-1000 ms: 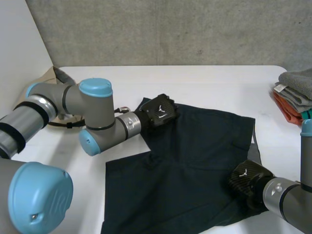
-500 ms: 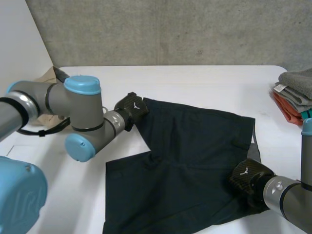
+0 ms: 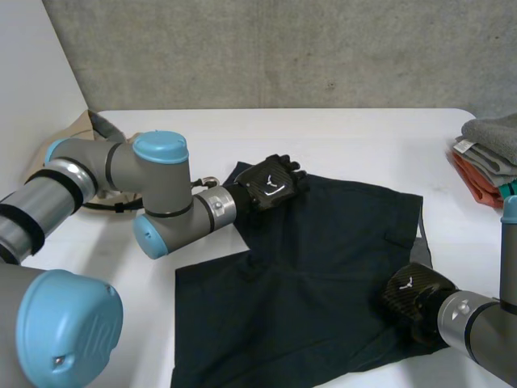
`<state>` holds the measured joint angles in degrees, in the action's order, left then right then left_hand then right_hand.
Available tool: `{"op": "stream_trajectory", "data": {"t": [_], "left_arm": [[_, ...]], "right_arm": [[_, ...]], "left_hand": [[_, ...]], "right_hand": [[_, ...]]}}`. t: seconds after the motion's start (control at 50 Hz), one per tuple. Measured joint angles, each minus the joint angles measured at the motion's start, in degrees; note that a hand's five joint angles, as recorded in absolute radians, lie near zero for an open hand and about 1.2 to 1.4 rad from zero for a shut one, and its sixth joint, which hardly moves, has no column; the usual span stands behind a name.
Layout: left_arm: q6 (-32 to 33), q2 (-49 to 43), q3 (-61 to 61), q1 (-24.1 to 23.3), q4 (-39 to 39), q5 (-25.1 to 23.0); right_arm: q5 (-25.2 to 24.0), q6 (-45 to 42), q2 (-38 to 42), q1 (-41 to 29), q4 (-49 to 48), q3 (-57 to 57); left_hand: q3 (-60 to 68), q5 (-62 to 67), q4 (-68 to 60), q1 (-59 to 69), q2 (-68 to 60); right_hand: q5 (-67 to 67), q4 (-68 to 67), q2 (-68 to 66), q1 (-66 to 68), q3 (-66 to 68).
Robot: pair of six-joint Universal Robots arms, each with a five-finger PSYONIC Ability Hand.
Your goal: Fold the laundry.
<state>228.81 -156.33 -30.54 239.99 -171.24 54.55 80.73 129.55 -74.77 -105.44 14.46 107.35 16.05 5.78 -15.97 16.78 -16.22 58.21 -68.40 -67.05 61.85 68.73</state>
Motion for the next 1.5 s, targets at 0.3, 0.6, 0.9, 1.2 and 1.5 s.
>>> {"op": "stream_trajectory", "data": {"t": [0.3, 0.6, 0.9, 1.2, 1.5], "left_arm": [[3.6, -3.8, 3.9, 0.3, 3.8, -0.2], [11.0, 2.8, -4.9, 2.7, 5.3, 10.7], [5.0, 18.2, -26.5, 4.2, 5.6, 28.2], [-18.3, 22.3, -25.1, 3.5, 15.1, 34.9], [-32.6, 51.9, -50.3, 2.9, 17.4, 32.4]], "right_arm": [[-0.1, -0.2, 0.4, 1.1, -0.2, -0.2], [-0.2, -0.1, 0.2, 1.1, -0.2, -0.1], [-0.3, 0.0, -1.0, 0.3, -0.1, 0.3], [-0.3, 0.8, -3.2, -0.7, 0.2, 0.8], [-1.0, 10.6, -8.2, -2.2, 0.6, -1.0]], "left_hand": [[24.7, 24.5, -24.8, 25.3, -25.3], [51.9, 50.6, -52.5, 49.3, -52.1], [51.9, 50.6, -52.5, 49.3, -52.1], [0.0, 0.0, 0.4, -4.1, 0.4], [-2.2, -2.0, 2.1, -3.9, 2.1]], "right_hand": [[0.0, 0.0, 0.0, 0.0, 0.0], [0.0, 0.0, 0.0, 0.0, 0.0], [0.0, 0.0, 0.0, 0.0, 0.0], [0.0, 0.0, 0.0, 0.0, 0.0], [0.0, 0.0, 0.0, 0.0, 0.0]]}}
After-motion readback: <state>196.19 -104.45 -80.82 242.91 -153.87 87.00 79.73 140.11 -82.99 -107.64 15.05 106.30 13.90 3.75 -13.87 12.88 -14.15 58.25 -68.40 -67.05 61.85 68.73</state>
